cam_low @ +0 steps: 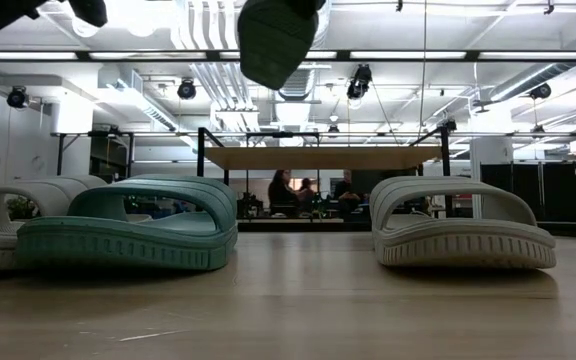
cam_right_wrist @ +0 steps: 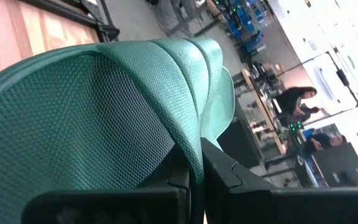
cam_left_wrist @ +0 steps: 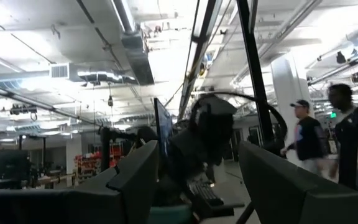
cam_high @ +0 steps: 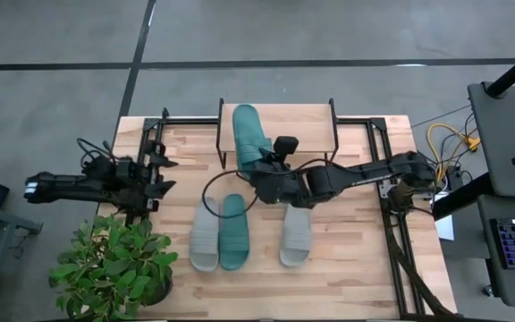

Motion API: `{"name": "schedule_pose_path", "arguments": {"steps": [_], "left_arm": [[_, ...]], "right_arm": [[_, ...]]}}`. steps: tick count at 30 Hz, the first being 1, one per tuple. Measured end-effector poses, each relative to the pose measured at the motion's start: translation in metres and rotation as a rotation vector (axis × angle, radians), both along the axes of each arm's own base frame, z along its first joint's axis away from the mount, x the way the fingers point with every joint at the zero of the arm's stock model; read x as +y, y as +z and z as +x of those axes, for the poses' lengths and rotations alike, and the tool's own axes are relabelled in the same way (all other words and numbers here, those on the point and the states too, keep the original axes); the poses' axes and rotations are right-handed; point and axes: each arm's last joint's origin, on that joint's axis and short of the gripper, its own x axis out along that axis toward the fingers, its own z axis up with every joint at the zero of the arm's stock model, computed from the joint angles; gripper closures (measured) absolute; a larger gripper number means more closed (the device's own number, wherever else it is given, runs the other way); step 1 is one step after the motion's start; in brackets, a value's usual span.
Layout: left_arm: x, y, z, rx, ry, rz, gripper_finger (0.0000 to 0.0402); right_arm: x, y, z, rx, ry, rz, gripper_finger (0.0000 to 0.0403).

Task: Pick and place slides into the shelf
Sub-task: Put the right green slide on the shelf

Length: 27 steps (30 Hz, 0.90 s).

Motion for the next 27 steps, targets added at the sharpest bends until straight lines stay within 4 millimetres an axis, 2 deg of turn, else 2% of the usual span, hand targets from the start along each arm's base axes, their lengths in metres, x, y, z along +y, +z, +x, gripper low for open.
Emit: {"name": "schedule_pose_path", "arguments": {"steps": [13, 19, 23, 27], "left_arm": [[0.0, 0.001, -0.01, -0.016, 0.0, 0.0, 0.0194], [0.0, 0.0, -0.011, -0.005, 0.0, 0.001, 0.0194], [0.0, 0.0, -0.012, -0.009, 0.001, 0.001, 0.0194], [0.0, 0.0, -0.012, -0.011, 0.001, 0.001, 0.0194]], "right_arm": [[-0.042, 0.007, 0.014, -0.157, -0.028, 0.05, 0.0394], [-0.055, 0.005, 0.016, -0.202, -0.061, 0.048, 0.0394], [-0.062, 0.0, 0.017, -0.304, -0.145, 0.044, 0.0394], [-0.067, -0.002, 0.02, -0.348, -0.139, 0.026, 0.0394]]}}
